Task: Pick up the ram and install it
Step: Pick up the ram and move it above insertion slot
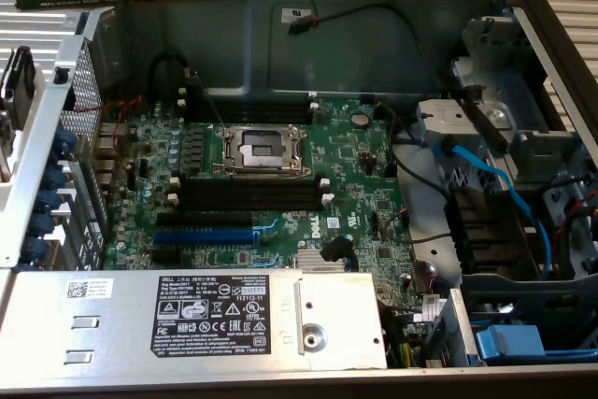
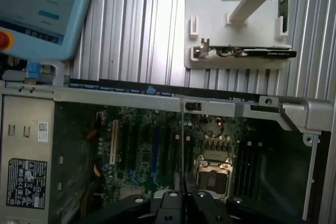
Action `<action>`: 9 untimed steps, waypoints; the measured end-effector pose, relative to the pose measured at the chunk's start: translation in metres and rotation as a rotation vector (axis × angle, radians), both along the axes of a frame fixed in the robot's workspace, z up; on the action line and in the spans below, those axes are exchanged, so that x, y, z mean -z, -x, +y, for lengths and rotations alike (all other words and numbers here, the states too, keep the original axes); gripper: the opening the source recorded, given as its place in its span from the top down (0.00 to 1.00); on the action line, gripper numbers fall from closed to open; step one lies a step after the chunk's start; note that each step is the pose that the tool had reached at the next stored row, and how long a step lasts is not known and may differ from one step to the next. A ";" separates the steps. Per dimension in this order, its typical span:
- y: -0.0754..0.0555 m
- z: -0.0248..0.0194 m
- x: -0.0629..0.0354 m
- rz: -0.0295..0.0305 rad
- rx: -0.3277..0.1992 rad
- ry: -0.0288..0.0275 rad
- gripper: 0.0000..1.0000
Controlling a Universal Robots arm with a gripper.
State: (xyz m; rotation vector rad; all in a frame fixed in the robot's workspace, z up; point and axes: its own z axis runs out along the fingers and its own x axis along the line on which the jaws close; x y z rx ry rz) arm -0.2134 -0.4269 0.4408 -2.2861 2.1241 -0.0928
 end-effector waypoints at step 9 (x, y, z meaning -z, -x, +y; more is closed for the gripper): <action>-0.034 0.0091 0.0008 -0.0139 0.000 0.0027 0.88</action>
